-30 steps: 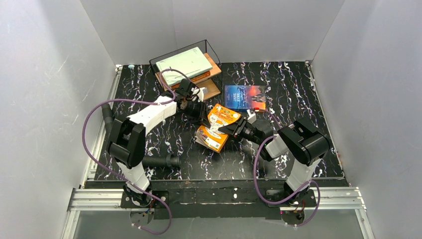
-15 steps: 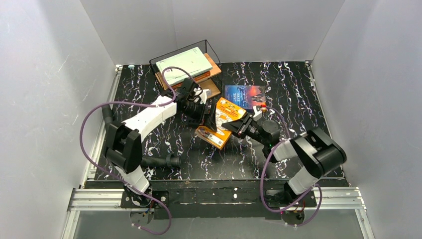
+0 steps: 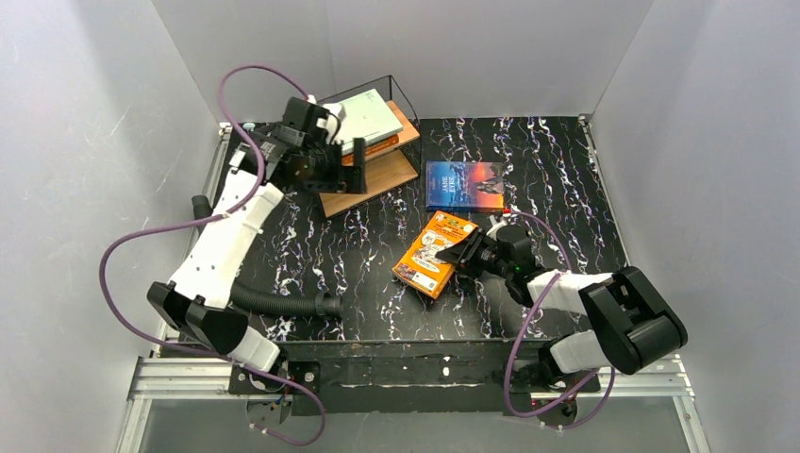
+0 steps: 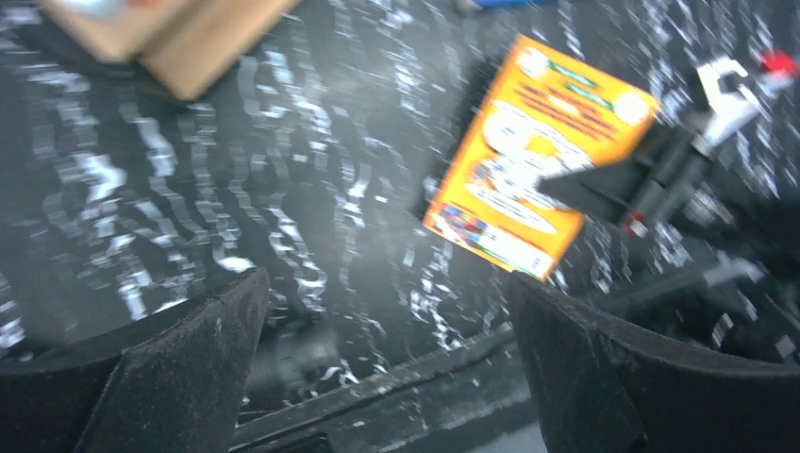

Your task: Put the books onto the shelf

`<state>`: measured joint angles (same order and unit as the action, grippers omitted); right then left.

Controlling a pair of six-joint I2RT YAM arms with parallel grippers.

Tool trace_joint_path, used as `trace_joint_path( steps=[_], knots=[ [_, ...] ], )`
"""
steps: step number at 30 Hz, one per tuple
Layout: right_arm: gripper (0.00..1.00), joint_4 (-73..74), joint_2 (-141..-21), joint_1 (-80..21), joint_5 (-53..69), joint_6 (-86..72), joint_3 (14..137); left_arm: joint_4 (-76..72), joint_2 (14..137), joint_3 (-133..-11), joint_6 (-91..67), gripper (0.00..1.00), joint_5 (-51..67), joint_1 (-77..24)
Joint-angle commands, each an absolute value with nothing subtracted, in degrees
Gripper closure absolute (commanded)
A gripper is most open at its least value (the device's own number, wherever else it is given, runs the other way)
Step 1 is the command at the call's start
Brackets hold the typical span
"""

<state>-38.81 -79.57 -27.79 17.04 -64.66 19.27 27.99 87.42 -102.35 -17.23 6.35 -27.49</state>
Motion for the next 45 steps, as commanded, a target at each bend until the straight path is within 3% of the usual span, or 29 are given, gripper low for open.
trace_joint_path(
  steps=[1, 7, 12, 17, 23, 28, 34, 45],
  knots=[
    [0.99, -37.4, -77.3, -27.6, 16.8, -62.5, 23.3, 37.9, 85.6, -105.4, -19.9, 0.02, -15.2, -24.8],
    [0.99, -37.7, -77.8, -27.6, 18.0, -62.9, 23.3, 32.4, 85.3, -103.1, -19.7, 0.05, -19.3, -18.2],
    [0.99, -38.4, -77.5, -27.6, 18.6, -63.2, 22.6, 29.0, 90.1, -106.4, -20.5, 0.22, -19.1, -14.7],
    [0.99, -38.7, -77.2, -27.5, 19.1, -63.5, 22.2, 27.8, 96.9, -112.2, -20.5, 0.27, -20.2, -14.2],
    [0.99, -38.9, -76.3, -27.6, 19.2, -63.9, 21.6, 26.8, 103.2, -115.9, -20.6, 0.41, -23.7, -14.0],
    [0.99, -38.6, -76.1, -27.5, 18.9, -63.9, 21.3, 24.0, 103.4, -113.2, -19.2, 0.57, -27.0, -13.9],
    [0.99, -39.6, -77.2, -27.5, 19.4, -64.6, 21.2, 23.9, 103.0, -110.9, -21.4, 1.00, -25.8, -13.8],
    [0.99, -40.7, -76.0, -27.5, 19.3, -65.4, 20.7, 23.8, 94.9, -102.5, -26.1, 1.00, -17.6, -13.7]
  ],
)
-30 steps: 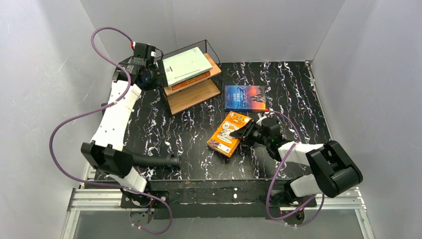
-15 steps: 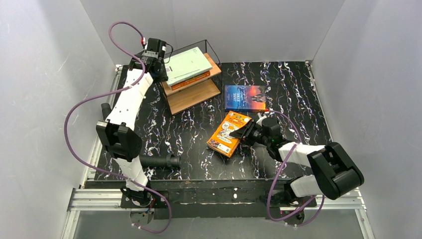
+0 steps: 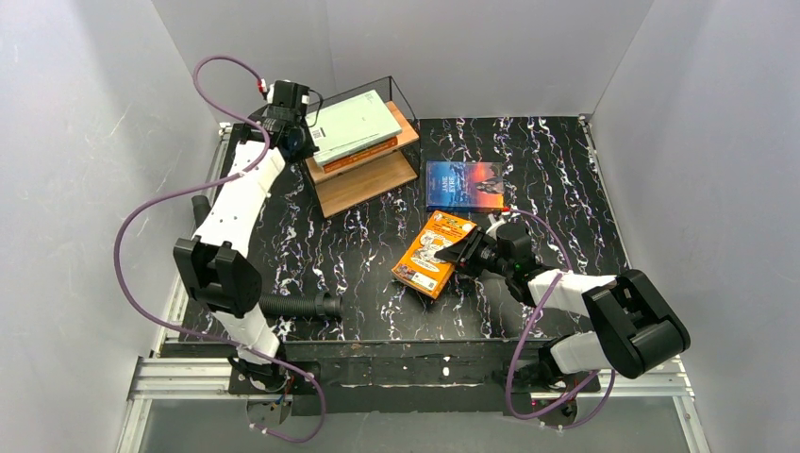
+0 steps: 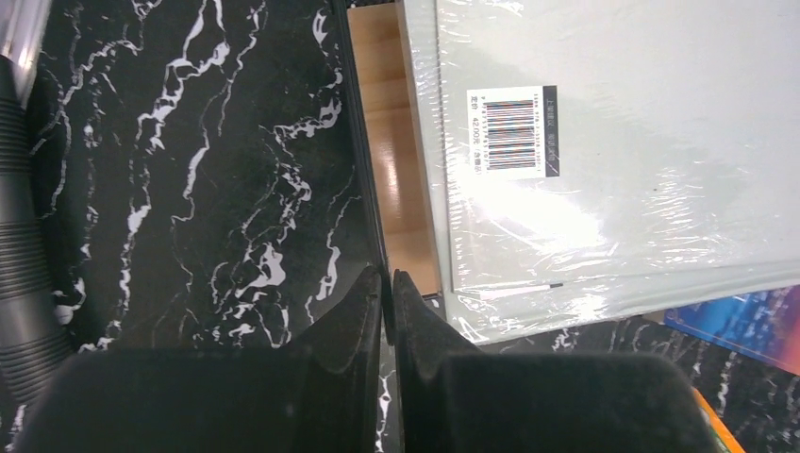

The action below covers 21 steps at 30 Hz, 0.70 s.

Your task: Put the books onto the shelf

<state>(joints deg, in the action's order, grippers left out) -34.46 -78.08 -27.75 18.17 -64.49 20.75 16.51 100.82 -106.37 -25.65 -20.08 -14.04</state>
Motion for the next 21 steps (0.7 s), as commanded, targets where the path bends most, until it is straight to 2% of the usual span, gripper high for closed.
trace_joint_path(
  steps=[1, 7, 16, 17, 20, 21],
  knots=[
    [0.99, -40.7, -75.8, -27.6, 19.2, -65.5, 20.5, 23.8, 93.8, -101.6, -26.6, 1.00, -16.7, -13.8],
    [0.99, -41.2, -74.6, -27.5, 18.7, -65.7, 20.7, 23.5, 87.9, -95.0, -29.5, 1.00, -11.9, -13.7],
    [0.99, -45.6, -76.7, -27.6, 20.7, -67.8, 25.2, 24.3, 82.5, -91.8, -30.4, 1.00, -8.7, -14.5],
    [0.99, -46.9, -77.6, -27.7, 21.3, -68.6, 26.2, 25.0, 82.5, -92.3, -30.1, 0.91, -8.2, -14.5],
    [0.99, -51.3, -81.3, -28.8, 21.9, -70.9, 29.8, 26.5, 82.9, -93.4, -29.5, 0.53, -5.7, -14.5],
    [0.99, -52.2, -82.9, -29.5, 22.1, -71.6, 31.5, 26.8, 82.9, -93.6, -29.1, 0.45, -5.3, -14.5]
  ],
)
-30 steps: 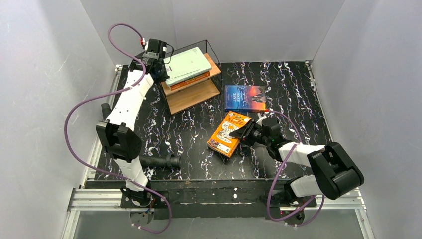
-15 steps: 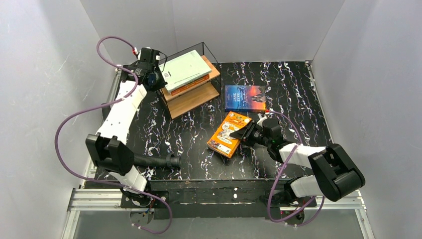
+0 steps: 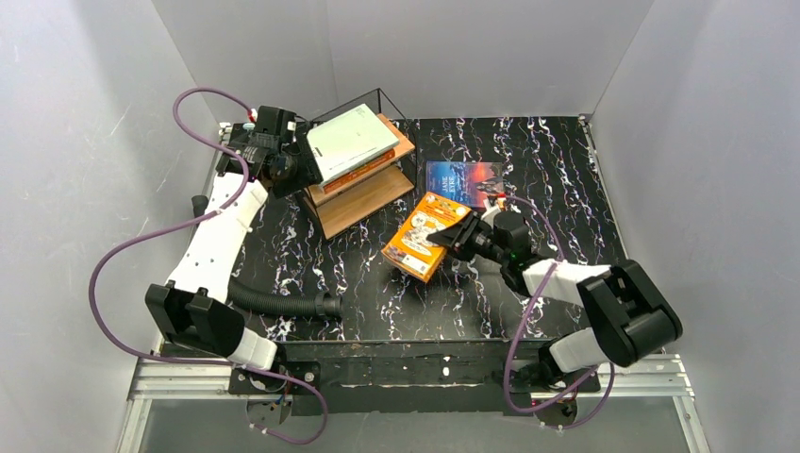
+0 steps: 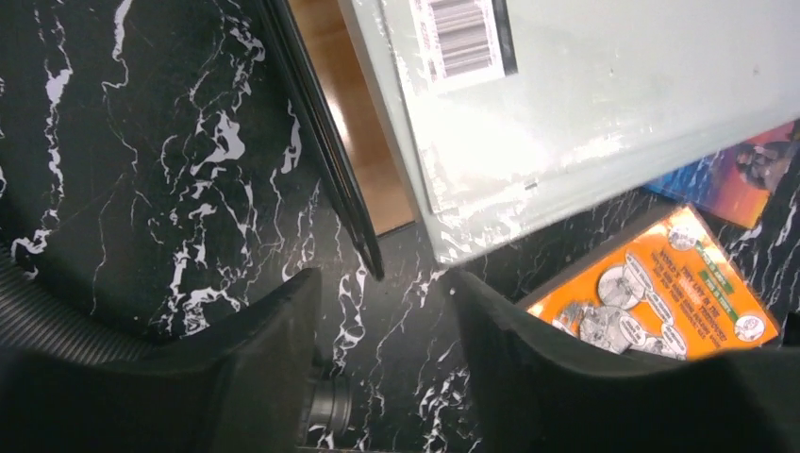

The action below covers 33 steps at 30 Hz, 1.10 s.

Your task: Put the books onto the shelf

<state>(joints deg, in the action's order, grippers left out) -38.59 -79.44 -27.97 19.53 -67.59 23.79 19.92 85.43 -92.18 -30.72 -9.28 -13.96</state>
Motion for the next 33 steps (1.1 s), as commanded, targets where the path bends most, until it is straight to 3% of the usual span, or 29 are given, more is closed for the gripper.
trace_joint_path(
  steps=[1, 7, 8, 21, 33],
  knots=[
    [0.99, -52.8, -84.4, -30.1, 22.3, -72.5, 33.8, 27.3, 83.0, -93.8, -28.5, 0.38, -5.5, -14.8],
    [0.99, -59.9, -95.0, -34.9, 19.1, -79.6, 43.2, 30.8, 81.4, -96.7, -25.9, 0.03, -6.4, -15.2],
    [0.99, -59.9, -96.7, -35.7, 17.7, -79.7, 44.9, 31.2, 80.7, -97.2, -25.6, 0.02, -6.5, -15.3],
    [0.99, -54.4, -111.3, -39.3, 4.6, -84.6, 59.3, 34.6, 72.3, -102.2, -23.5, 0.02, -4.3, -15.2],
    [0.99, -54.8, -113.0, -40.9, -4.2, -90.2, 52.8, 35.5, 70.6, -101.5, -23.8, 0.02, -3.6, -15.3]
  ],
)
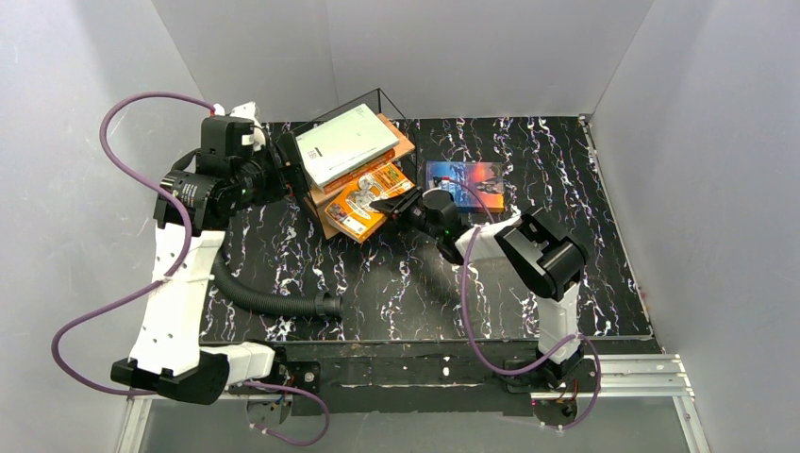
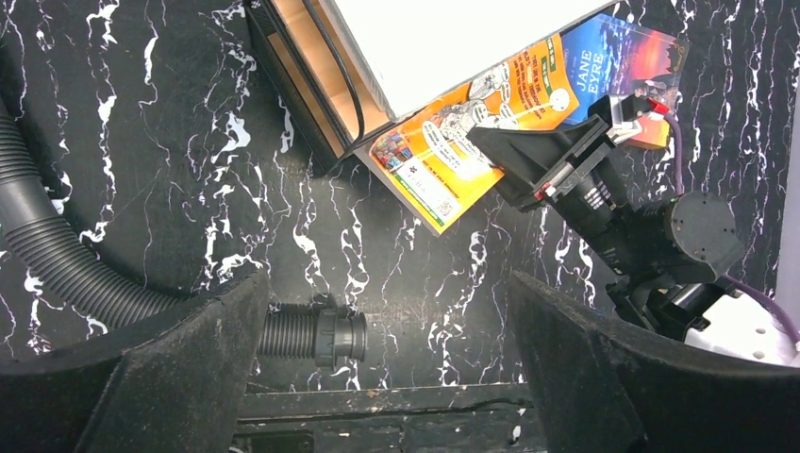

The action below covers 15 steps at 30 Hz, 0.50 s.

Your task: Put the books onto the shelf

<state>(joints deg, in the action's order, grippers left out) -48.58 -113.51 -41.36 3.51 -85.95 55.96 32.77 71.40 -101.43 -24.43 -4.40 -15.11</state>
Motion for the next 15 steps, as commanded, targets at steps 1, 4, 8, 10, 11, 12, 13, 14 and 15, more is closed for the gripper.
trace_joint_path(
  steps=[1, 4, 8, 10, 11, 12, 13, 14, 15],
  knots=[
    [0.99, -55.6, -113.2, -40.8, -4.4, -90.6, 51.7, 35.5, 70.6, -101.3, -24.0, 0.02, -3.4, -15.3],
    [0.99, -56.6, -113.8, -40.9, -4.5, -90.7, 49.7, 35.3, 70.8, -100.9, -24.7, 0.02, -2.8, -15.3],
    [0.99, -58.0, -115.7, -40.8, -4.6, -90.4, 49.1, 35.1, 70.8, -100.5, -25.0, 0.02, -2.5, -15.3],
    [0.99, -58.7, -116.8, -40.8, -4.1, -90.3, 49.9, 35.0, 70.9, -100.5, -25.1, 0.02, -2.4, -15.3],
    [0.99, -58.9, -117.3, -40.8, -3.6, -90.3, 50.3, 35.0, 70.9, -100.5, -25.1, 0.02, -2.4, -15.2],
    [0.99, -59.0, -117.6, -40.8, -3.2, -90.4, 50.7, 35.0, 70.8, -100.5, -25.0, 0.02, -2.4, -15.2],
    [0.99, -59.3, -117.8, -40.8, -2.9, -90.4, 50.9, 35.0, 70.7, -100.5, -25.0, 0.02, -2.5, -15.3],
    [0.99, -59.7, -117.7, -40.8, -2.9, -90.4, 50.9, 35.0, 70.7, -100.5, -24.9, 0.02, -2.4, -15.2],
    [0.99, -60.1, -117.2, -40.8, -3.2, -90.3, 50.7, 35.0, 70.5, -100.5, -24.8, 0.02, -2.4, -15.3]
  ],
)
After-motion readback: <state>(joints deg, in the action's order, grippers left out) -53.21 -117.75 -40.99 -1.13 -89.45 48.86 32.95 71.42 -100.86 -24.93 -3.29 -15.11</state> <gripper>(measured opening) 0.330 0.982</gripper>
